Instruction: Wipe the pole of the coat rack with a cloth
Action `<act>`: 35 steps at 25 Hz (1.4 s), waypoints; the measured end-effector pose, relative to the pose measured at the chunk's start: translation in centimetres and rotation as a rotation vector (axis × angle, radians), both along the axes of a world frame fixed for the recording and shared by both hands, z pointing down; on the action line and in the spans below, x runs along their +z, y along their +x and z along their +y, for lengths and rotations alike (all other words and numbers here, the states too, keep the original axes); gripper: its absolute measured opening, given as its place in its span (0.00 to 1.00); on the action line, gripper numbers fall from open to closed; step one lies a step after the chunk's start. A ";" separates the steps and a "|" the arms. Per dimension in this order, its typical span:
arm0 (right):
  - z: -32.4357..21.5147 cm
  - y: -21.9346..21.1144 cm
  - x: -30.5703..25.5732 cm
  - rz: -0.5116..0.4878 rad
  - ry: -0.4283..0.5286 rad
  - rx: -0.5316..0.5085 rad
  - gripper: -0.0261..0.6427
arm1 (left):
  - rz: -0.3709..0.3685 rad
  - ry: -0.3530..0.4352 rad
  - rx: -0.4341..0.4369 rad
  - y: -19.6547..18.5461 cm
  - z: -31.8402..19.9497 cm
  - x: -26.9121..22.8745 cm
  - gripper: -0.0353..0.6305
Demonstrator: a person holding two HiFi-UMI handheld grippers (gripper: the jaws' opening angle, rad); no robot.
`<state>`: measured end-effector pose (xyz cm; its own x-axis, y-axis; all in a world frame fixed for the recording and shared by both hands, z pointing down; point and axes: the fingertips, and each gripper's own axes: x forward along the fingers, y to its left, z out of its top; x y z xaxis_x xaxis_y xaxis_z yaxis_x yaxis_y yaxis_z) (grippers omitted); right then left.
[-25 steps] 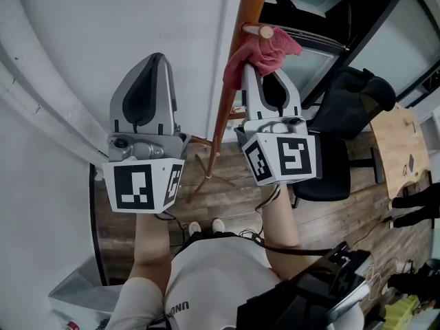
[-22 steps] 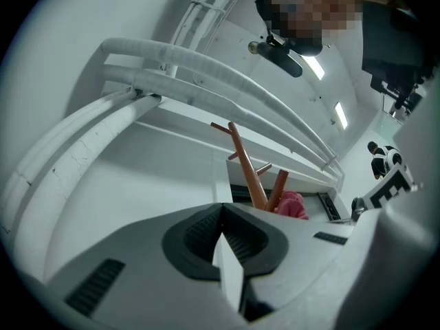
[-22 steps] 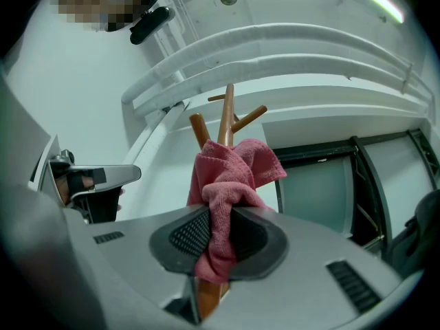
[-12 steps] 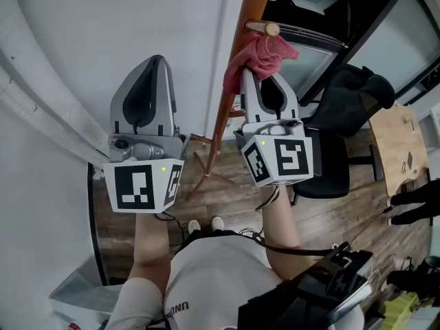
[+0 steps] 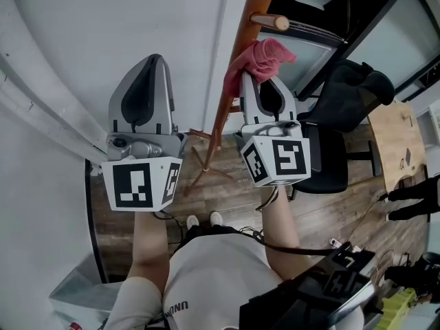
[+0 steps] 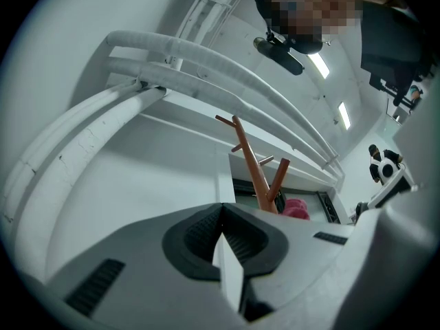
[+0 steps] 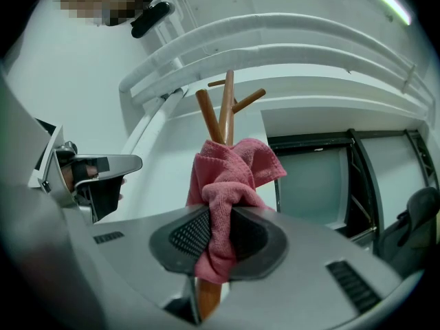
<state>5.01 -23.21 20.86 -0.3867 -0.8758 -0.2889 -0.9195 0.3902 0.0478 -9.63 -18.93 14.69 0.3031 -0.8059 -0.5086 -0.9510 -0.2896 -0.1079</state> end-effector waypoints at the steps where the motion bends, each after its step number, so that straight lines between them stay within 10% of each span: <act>1: 0.0 0.0 0.3 0.003 -0.006 0.001 0.15 | 0.001 -0.002 0.001 0.0 0.0 0.1 0.07; 35: -0.2 -0.8 6.5 0.073 -0.139 0.013 0.15 | 0.031 -0.064 -0.007 -0.8 -0.2 3.3 0.07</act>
<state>4.23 -23.36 27.34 -0.3910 -0.9103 -0.1358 -0.9204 0.3863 0.0610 -10.48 -19.15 17.94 0.2821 -0.8392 -0.4649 -0.9557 -0.2883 -0.0593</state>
